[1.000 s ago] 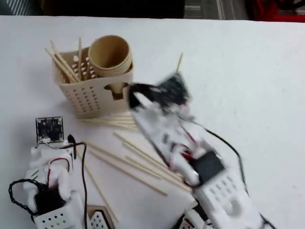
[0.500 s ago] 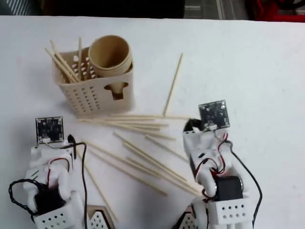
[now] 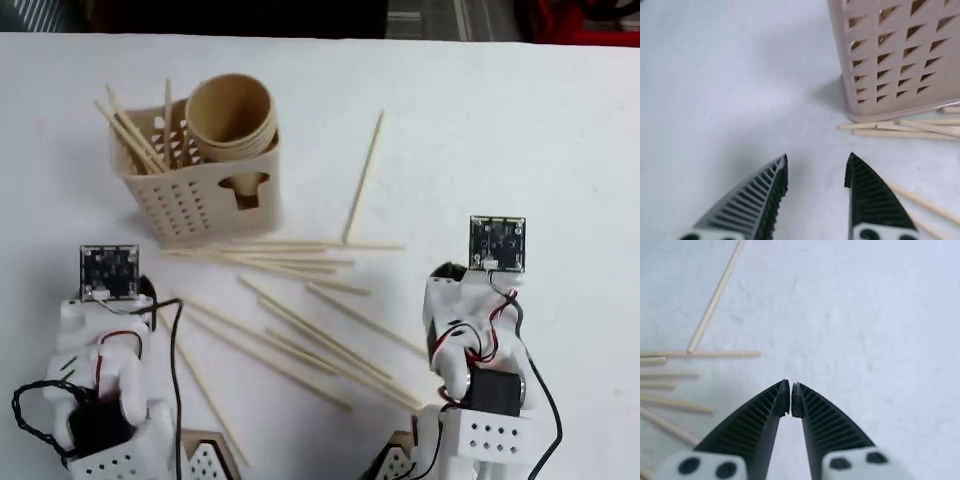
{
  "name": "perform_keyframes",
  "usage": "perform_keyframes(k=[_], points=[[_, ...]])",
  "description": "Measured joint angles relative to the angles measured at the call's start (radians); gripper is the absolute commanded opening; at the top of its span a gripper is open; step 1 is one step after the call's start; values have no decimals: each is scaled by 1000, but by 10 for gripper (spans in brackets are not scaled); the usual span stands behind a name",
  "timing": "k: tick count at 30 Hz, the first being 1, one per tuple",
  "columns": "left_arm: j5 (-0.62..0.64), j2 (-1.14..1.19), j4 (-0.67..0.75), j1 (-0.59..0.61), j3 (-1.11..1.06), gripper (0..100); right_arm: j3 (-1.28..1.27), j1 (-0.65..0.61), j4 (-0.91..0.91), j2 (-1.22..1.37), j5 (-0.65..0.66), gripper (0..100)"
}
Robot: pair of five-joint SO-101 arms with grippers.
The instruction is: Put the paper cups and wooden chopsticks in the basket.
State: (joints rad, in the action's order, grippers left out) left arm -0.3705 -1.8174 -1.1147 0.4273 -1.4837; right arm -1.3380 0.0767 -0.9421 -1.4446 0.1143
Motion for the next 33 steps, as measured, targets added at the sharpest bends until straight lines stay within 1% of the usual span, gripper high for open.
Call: perform_keyframes(k=[4,7,9,11,14,16,18,23,27,33], points=[[-21,35,-55,-95,132,199,0,11,0,-3,0,18],[-26,146,-120,-158,279,199,0,8,0,-3,0,18],[-52,255,-167,-207,396,200,0,6,0,-3,0,18],[-124,376,-233,-281,517,203,-6,12,0,-3,0,18],[-242,555,-353,-420,675,247,-14,14,0,-3,3,18],[-293,669,-411,-508,740,260,-14,14,0,-3,3,18],[-333,778,-440,-574,766,260,-14,14,0,-3,6,18],[-427,1034,-445,-707,776,260,-14,15,0,-3,6,18],[-439,1201,-408,-799,776,260,-14,14,0,-3,6,18],[-439,1386,-290,-895,776,260,-14,14,0,-3,6,18]])
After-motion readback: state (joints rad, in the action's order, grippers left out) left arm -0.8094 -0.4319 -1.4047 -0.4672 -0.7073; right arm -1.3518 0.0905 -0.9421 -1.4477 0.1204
